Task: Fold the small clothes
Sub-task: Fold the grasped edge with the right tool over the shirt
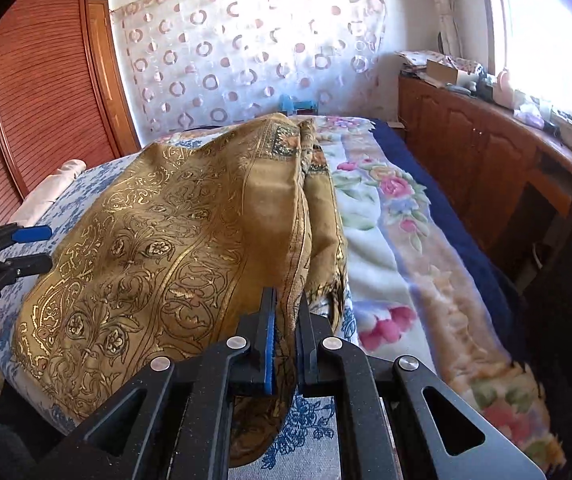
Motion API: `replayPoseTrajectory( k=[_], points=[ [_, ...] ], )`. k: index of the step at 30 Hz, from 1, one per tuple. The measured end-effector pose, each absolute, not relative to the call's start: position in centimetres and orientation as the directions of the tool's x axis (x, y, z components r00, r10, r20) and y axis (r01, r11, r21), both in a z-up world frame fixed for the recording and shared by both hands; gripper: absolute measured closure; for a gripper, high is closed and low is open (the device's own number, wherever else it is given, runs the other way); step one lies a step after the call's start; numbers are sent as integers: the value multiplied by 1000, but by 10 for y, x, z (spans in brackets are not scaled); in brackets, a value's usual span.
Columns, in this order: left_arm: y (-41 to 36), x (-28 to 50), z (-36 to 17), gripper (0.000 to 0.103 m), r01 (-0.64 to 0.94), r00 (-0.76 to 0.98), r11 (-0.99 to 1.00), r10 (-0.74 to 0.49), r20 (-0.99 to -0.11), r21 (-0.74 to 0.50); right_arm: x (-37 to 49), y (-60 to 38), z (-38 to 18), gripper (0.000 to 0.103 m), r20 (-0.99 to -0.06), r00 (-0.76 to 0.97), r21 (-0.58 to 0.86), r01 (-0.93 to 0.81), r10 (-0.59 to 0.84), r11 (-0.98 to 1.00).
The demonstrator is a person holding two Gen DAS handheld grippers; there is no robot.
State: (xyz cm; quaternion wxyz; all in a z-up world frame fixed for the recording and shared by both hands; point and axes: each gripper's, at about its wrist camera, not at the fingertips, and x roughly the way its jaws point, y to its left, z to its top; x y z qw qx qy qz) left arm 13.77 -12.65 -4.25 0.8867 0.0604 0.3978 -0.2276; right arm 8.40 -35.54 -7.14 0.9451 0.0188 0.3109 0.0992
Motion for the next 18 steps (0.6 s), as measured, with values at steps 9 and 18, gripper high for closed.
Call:
replayPoseTrajectory(
  k=[9,18],
  points=[
    [-131,139,-57,12,446,552,892,-340,-761,-74,83,-362,-62,78,-572,799,66,-183,188,981],
    [-114,137,-45,12,376,634,921,-338,-695,-106,137,-364,-11,59,-548,805,40,-244,226,969]
  ],
)
